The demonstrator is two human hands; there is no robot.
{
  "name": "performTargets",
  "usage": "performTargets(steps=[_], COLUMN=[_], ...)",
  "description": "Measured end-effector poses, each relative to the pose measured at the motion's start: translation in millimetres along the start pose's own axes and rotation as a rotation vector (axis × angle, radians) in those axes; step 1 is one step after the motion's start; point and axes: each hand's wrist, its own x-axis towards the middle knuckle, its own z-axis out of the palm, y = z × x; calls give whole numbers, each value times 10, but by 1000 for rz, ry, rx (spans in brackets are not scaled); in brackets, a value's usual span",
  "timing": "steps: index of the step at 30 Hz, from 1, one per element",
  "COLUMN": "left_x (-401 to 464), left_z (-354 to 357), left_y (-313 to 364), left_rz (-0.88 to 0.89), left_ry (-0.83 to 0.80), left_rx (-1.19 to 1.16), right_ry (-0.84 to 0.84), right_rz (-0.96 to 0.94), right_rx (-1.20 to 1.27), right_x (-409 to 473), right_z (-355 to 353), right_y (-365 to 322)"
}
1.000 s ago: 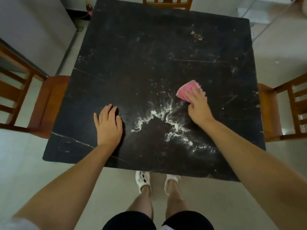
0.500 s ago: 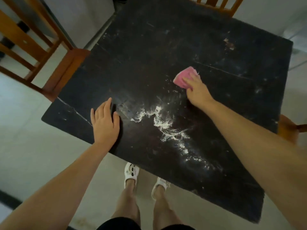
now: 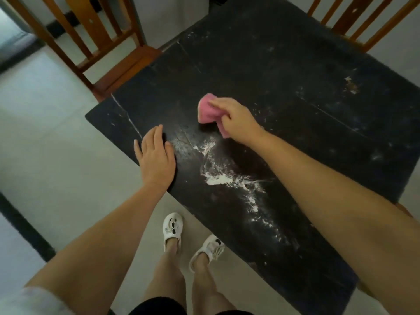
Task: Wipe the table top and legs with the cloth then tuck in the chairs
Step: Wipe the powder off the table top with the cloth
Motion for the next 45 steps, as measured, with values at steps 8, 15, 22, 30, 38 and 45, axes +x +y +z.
performTargets(steps=[8, 15, 22, 30, 38, 45], left_x=[6, 0, -65, -467, -660, -679], left_z=[-13, -76, -80, 13, 83, 105], left_y=[9, 82, 68, 381, 376, 402], left_rz=[0, 6, 151, 372, 652, 659], left_ry=[-15, -138, -191, -369, -431, -419], left_rx=[3, 66, 19, -40, 189, 258], right_ry=[-352, -544, -194, -181, 238, -12], right_rz=[-339, -161, -25, 52, 325, 282], right_rx=[-338, -117, -221, -214, 93, -275], right_x=[-539, -1511, -512, -2236, -2033, -1345], right_z=[584, 75, 158, 484, -139, 87], right_y=[64, 245, 143, 384, 294, 619])
